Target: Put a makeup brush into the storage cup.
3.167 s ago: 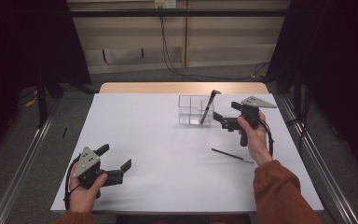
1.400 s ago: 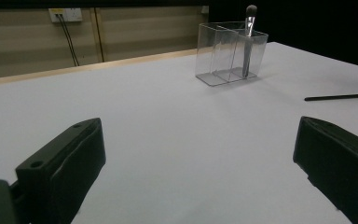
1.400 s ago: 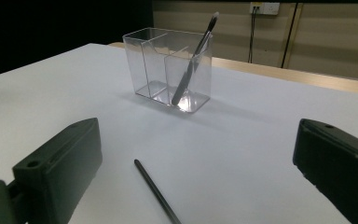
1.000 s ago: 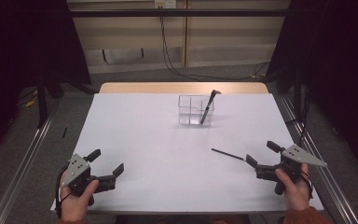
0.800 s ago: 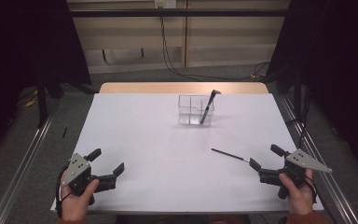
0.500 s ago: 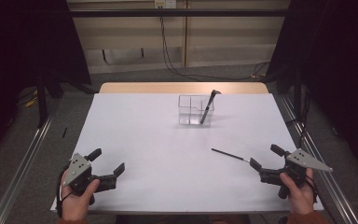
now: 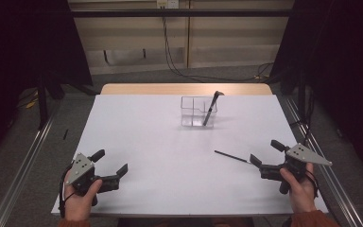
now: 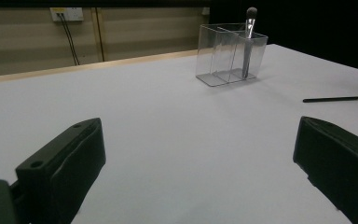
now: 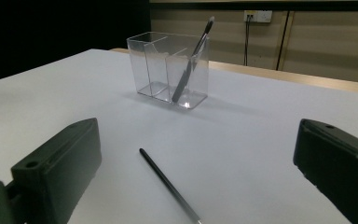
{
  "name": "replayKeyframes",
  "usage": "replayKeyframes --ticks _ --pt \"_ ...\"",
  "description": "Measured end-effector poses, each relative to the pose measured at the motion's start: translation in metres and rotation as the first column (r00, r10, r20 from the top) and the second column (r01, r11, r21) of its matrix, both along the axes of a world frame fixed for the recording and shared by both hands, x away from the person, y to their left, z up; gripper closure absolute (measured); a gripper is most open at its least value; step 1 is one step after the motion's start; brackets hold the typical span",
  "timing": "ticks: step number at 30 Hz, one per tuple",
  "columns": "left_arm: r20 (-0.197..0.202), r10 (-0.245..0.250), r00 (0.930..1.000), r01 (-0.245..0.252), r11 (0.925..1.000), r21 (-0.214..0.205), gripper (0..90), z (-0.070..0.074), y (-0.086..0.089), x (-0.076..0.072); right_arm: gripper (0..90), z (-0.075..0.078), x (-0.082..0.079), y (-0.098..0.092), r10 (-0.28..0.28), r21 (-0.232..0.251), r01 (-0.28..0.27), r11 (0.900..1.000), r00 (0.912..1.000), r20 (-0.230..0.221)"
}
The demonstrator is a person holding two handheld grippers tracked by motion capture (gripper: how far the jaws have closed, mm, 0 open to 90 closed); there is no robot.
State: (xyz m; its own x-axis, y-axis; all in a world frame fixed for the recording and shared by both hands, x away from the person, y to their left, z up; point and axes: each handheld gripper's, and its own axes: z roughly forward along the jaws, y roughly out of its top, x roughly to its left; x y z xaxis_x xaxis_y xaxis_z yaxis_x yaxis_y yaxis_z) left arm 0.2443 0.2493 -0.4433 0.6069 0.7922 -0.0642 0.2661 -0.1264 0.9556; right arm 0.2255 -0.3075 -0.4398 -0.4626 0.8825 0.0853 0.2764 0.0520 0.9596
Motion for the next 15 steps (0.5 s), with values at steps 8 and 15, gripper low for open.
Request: replayKeyframes --ticks 8,15 --pt "0.007 -0.004 1.0 0.004 0.9999 0.012 2.2 0.001 -0.004 0.0 1.1 0.006 0.018 0.002 0.02 -0.007 -0.02 0.9998 0.9997 0.012" --pt "0.004 0.003 1.0 -0.003 0.9999 0.012 2.2 0.001 -0.003 0.0 1.6 0.014 0.036 0.007 0.038 -0.013 -0.037 0.9992 0.9989 0.027"
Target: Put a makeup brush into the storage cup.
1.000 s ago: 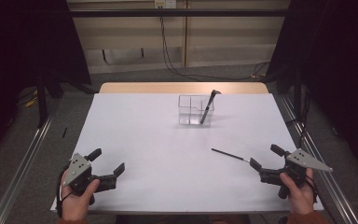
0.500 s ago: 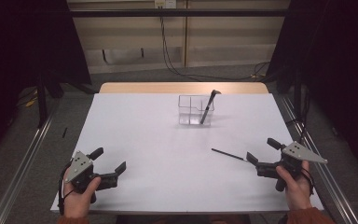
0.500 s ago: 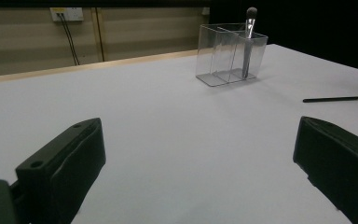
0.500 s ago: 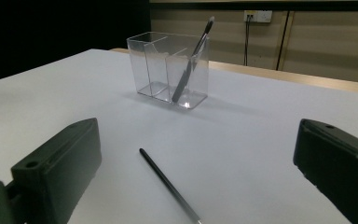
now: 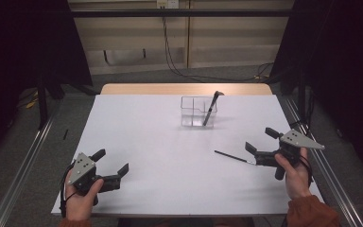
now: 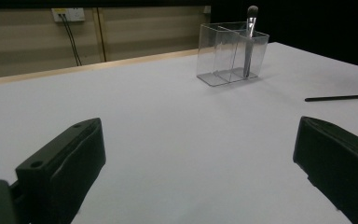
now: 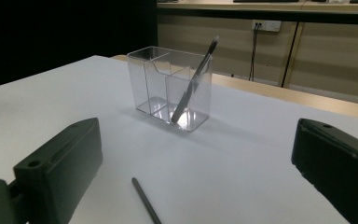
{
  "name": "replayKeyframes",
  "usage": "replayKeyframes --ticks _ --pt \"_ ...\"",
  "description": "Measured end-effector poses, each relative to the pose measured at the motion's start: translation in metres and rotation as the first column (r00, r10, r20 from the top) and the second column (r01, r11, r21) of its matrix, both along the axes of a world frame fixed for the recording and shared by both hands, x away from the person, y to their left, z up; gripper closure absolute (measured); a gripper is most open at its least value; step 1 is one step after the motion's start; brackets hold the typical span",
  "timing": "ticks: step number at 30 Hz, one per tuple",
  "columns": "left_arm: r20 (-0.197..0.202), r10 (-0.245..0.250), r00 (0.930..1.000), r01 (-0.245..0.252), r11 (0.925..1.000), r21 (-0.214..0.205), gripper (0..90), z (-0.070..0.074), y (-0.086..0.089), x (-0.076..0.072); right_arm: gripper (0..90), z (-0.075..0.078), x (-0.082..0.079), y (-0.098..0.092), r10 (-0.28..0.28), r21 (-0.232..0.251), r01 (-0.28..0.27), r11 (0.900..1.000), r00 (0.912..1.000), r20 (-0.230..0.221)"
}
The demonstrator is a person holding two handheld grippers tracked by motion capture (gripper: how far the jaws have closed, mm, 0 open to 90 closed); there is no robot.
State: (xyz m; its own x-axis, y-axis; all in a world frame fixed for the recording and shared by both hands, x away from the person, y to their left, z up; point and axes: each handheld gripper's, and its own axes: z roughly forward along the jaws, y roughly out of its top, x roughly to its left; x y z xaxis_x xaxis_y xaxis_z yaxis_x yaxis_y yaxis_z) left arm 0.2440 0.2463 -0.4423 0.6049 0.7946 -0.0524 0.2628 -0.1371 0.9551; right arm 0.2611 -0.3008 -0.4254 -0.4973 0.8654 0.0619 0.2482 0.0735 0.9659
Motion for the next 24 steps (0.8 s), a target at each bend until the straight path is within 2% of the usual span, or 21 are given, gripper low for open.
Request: replayKeyframes --ticks 8,11,15,20,22,24 --pt "0.004 -0.003 1.0 0.003 1.0 0.002 2.2 0.0 0.0 0.0 1.7 0.006 0.021 0.006 0.017 -0.018 -0.017 0.9997 0.9998 -0.001" --pt "0.002 -0.005 1.0 0.005 1.0 0.001 2.2 0.0 0.0 0.0 1.7 0.007 0.027 0.008 0.015 -0.006 -0.015 0.9999 0.9999 0.001" --pt "0.001 -0.004 1.0 0.004 1.0 0.002 2.2 0.0 0.0 0.001 1.7 0.007 0.033 0.013 0.02 -0.025 -0.02 0.9995 0.9998 -0.01" --pt "0.002 0.0 1.0 0.0 1.0 -0.002 2.2 0.0 0.0 0.001 2.4 0.008 0.041 0.018 0.068 -0.058 -0.071 0.9958 0.9958 -0.062" --pt "0.001 -0.001 1.0 0.001 1.0 -0.001 2.2 0.0 0.0 0.001 4.5 0.008 0.043 0.018 0.061 -0.065 -0.066 0.9957 0.9959 -0.066" --pt "0.003 -0.005 1.0 0.005 1.0 0.002 2.2 0.0 0.0 0.001 4.3 0.008 0.046 0.018 0.069 -0.075 -0.077 0.9942 0.9927 -0.099"
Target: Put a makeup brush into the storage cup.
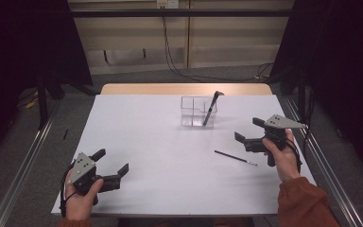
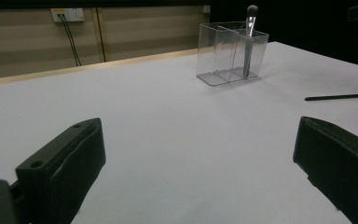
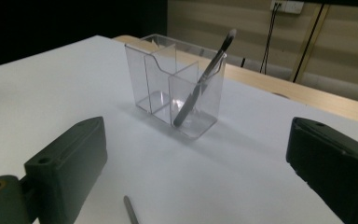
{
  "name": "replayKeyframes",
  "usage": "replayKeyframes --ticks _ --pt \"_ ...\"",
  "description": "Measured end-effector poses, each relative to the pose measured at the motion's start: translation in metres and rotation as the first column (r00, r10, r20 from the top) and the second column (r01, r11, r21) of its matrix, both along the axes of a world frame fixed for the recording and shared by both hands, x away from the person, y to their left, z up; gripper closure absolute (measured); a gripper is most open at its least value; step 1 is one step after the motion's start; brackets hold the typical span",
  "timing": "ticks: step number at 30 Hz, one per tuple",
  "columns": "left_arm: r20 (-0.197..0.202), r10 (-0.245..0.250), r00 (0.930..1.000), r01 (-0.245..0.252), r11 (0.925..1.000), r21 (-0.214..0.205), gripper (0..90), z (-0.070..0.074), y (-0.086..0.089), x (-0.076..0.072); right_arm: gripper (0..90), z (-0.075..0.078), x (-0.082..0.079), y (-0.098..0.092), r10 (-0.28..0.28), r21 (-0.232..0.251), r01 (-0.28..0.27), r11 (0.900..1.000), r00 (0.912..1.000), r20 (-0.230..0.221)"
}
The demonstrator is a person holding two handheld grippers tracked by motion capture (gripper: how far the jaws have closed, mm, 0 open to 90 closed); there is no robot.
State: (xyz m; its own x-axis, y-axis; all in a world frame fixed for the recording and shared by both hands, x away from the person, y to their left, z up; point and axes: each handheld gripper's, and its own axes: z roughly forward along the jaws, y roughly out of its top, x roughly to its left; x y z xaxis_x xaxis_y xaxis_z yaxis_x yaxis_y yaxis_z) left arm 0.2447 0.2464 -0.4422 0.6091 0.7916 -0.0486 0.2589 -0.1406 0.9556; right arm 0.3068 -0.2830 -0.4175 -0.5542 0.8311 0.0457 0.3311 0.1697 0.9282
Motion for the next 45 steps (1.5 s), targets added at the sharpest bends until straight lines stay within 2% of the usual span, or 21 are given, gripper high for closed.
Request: replayKeyframes --ticks 5,8,11,13,14,18,21,27,30,31,33,34,36,37,39,41,43,44,45 --pt "0.002 -0.006 1.0 0.006 1.0 0.005 2.2 0.0 0.0 0.0 4.3 -0.001 0.002 -0.001 0.029 0.0 -0.029 0.9996 0.9978 -0.059" --pt "0.0 -0.006 1.0 0.006 1.0 0.005 2.2 0.0 -0.001 0.0 5.9 0.0 0.004 0.001 0.028 -0.024 -0.031 0.9992 0.9922 -0.121" --pt "0.0 -0.007 1.0 0.007 1.0 0.004 2.2 0.0 -0.001 0.0 7.4 0.0 0.006 -0.001 0.035 -0.038 -0.041 0.9984 0.9874 -0.154" --pt "0.001 -0.005 1.0 0.005 1.0 0.005 2.2 0.0 0.0 0.0 7.6 0.0 0.009 -0.003 0.052 -0.044 -0.062 0.9971 0.9787 -0.198" --pt "0.001 -0.005 1.0 0.005 1.0 0.004 2.2 0.0 0.0 0.0 7.4 0.0 0.01 -0.004 0.069 -0.047 -0.082 0.9955 0.9701 -0.233" --pt "-0.001 -0.006 1.0 0.006 1.0 0.006 2.2 0.0 0.0 0.0 6.7 0.0 0.013 -0.004 0.091 -0.075 -0.116 0.9905 0.9567 -0.276" --pt "-0.004 -0.007 1.0 0.007 1.0 0.003 2.3 0.0 0.0 0.0 6.2 0.003 0.016 -0.003 0.095 -0.108 -0.136 0.9848 0.9417 -0.323" --pt "-0.004 -0.005 1.0 0.005 1.0 0.004 2.2 0.0 0.0 0.0 6.5 0.003 0.023 -0.003 0.142 -0.164 -0.237 0.9576 0.8826 -0.448" --pt "-0.004 -0.005 1.0 0.005 1.0 0.004 2.2 0.0 0.0 0.0 6.6 0.001 0.027 -0.002 0.154 -0.195 -0.285 0.9386 0.8514 -0.501" --pt "-0.002 -0.005 1.0 0.005 1.0 0.003 2.2 0.0 -0.001 0.0 6.5 0.001 0.028 -0.001 0.162 -0.196 -0.303 0.9325 0.8374 -0.522" --pt "-0.003 -0.006 1.0 0.006 1.0 0.003 2.2 0.0 -0.001 0.0 6.6 -0.001 0.03 0.0 0.18 -0.181 -0.335 0.9247 0.8036 -0.567" --pt "-0.004 -0.005 1.0 0.005 1.0 0.005 2.2 0.0 -0.001 0.0 7.3 -0.001 0.031 0.0 0.186 -0.181 -0.347 0.9203 0.7948 -0.578" --pt "0.003 -0.003 1.0 0.003 1.0 0.009 2.3 0.0 0.0 0.0 5.9 -0.002 0.032 0.001 0.17 -0.216 -0.35 0.9115 0.7996 -0.576" --pt "0.001 -0.002 1.0 0.001 1.0 0.007 2.3 0.0 0.0 0.0 4.9 -0.002 0.033 0.002 0.171 -0.226 -0.359 0.9059 0.7966 -0.58" --pt "0.0 -0.003 1.0 0.003 0.9999 0.01 2.3 0.0 0.0 0.0 4.6 -0.002 0.034 0.003 0.186 -0.236 -0.388 0.8911 0.7856 -0.59" --pt "0.002 -0.009 1.0 0.009 0.9999 0.013 2.3 0.0 -0.001 0.0 5.4 -0.003 0.035 0.005 0.175 -0.263 -0.403 0.8769 0.776 -0.606" --pt "0.003 -0.011 0.9999 0.011 0.9998 0.014 2.2 0.0 -0.002 0.0 5.5 -0.005 0.036 0.008 0.164 -0.281 -0.419 0.8632 0.7591 -0.63" --pt "0.003 -0.009 1.0 0.009 0.9998 0.015 2.2 0.0 -0.002 0.0 6.4 -0.006 0.037 0.009 0.161 -0.293 -0.434 0.852 0.7506 -0.641" --pt "0.002 -0.008 1.0 0.008 0.9999 0.014 2.2 0.0 -0.001 0.0 7.9 -0.007 0.037 0.01 0.148 -0.314 -0.439 0.8419 0.7481 -0.647"
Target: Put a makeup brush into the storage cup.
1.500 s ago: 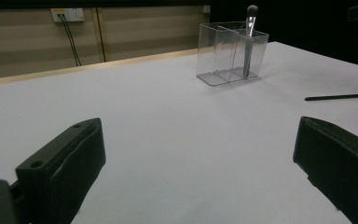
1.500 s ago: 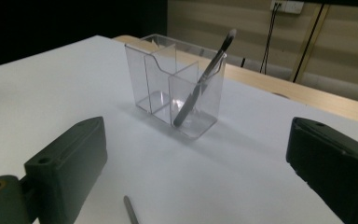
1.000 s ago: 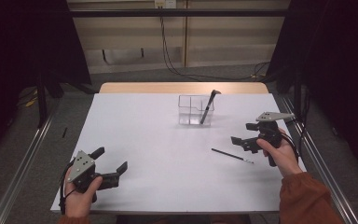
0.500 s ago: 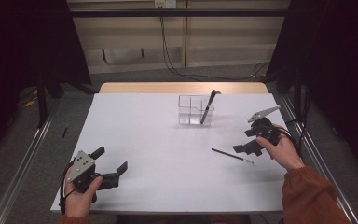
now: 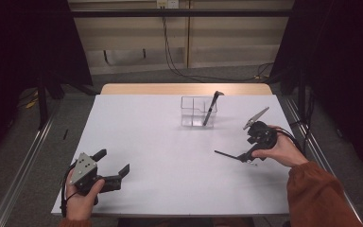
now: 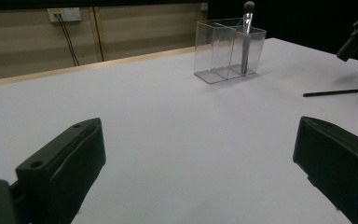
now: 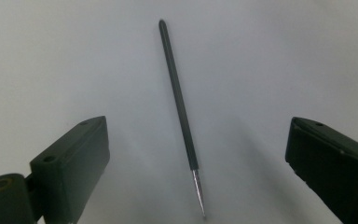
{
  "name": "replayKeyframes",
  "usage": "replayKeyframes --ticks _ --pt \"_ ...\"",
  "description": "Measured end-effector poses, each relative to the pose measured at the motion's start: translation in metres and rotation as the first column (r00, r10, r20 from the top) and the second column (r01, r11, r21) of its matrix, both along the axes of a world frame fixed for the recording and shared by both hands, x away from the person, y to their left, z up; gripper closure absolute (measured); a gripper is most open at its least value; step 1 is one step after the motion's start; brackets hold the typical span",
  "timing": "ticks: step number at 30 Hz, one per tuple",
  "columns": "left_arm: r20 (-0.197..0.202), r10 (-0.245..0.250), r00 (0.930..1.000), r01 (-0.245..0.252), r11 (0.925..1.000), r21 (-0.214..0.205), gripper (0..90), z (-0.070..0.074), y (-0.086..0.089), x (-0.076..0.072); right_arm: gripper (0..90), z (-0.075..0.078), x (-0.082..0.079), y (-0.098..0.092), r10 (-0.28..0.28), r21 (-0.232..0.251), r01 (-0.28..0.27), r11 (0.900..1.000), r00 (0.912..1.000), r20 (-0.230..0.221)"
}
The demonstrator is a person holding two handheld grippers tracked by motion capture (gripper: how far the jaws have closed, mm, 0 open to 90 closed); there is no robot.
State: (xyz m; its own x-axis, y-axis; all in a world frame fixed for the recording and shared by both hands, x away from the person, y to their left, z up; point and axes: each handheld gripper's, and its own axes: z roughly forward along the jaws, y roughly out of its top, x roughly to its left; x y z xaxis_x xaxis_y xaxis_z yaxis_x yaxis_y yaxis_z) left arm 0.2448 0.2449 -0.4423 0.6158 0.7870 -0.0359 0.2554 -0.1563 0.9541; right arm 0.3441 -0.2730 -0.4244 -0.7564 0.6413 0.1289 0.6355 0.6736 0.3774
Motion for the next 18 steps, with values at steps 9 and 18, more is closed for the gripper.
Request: replayKeyframes --ticks 9,18 --pt "-0.002 0.0 1.0 0.0 1.0 -0.003 2.3 0.0 0.0 0.0 30.1 -0.007 0.005 0.003 0.068 -0.1 -0.071 0.9924 0.9971 -0.035" --pt "-0.002 0.0 1.0 0.0 1.0 0.0 2.3 0.0 0.001 0.0 46.0 -0.015 0.007 0.004 0.081 -0.162 -0.098 0.982 0.9911 -0.105"
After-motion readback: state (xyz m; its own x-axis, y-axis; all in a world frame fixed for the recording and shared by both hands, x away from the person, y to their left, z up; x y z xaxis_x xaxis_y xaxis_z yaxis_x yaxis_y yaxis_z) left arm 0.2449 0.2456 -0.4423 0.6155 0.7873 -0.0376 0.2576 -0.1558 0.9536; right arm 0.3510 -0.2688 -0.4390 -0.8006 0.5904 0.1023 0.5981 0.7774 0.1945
